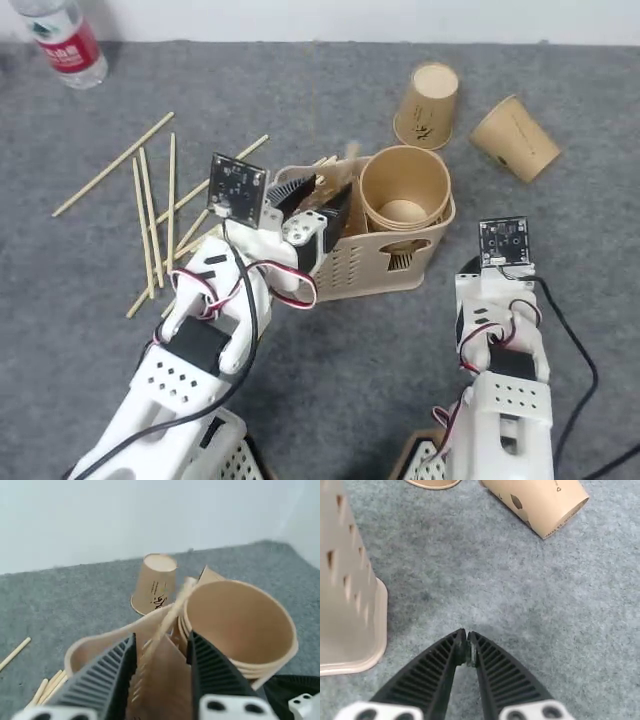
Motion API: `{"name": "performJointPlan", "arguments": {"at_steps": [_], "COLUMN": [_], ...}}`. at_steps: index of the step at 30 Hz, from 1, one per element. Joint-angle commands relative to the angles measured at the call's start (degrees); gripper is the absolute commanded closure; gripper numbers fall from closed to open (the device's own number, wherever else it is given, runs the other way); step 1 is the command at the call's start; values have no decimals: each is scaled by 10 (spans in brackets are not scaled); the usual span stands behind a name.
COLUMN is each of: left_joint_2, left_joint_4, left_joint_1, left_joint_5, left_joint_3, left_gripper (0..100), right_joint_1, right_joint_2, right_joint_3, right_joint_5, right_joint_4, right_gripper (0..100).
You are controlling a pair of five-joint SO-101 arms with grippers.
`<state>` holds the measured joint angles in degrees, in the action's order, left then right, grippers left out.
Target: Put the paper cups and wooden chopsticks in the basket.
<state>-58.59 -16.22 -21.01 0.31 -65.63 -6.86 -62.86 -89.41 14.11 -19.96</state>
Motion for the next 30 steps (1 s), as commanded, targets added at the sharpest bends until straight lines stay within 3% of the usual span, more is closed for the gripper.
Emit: {"name": "performJointPlan", "arguments": {"at_steps": [1,6,11,18,25,30], "left_joint_2": [-13,-13,-9,8,198,419], "left_joint_4": [-33,-113,-212,-226,-248,-380], "left_joint_1": [0,45,226,396,485,513], "left_joint_5": [4,-30,-135,-293,-364,-458], "left_joint_3": [54,109,180,189,298,481], "left_gripper": [837,837,837,837,837,837], "right_joint_1": [2,2,2,2,1,1], "right_joint_2": [-6,-5,-7,-7,-8,-8], "right_joint_3": [4,4,4,4,-3,-4], "right_joint_5": [10,11,11,11,12,12], "right_joint_4": [9,9,8,7,7,11], "right_gripper": [983,983,983,983,983,983]}}
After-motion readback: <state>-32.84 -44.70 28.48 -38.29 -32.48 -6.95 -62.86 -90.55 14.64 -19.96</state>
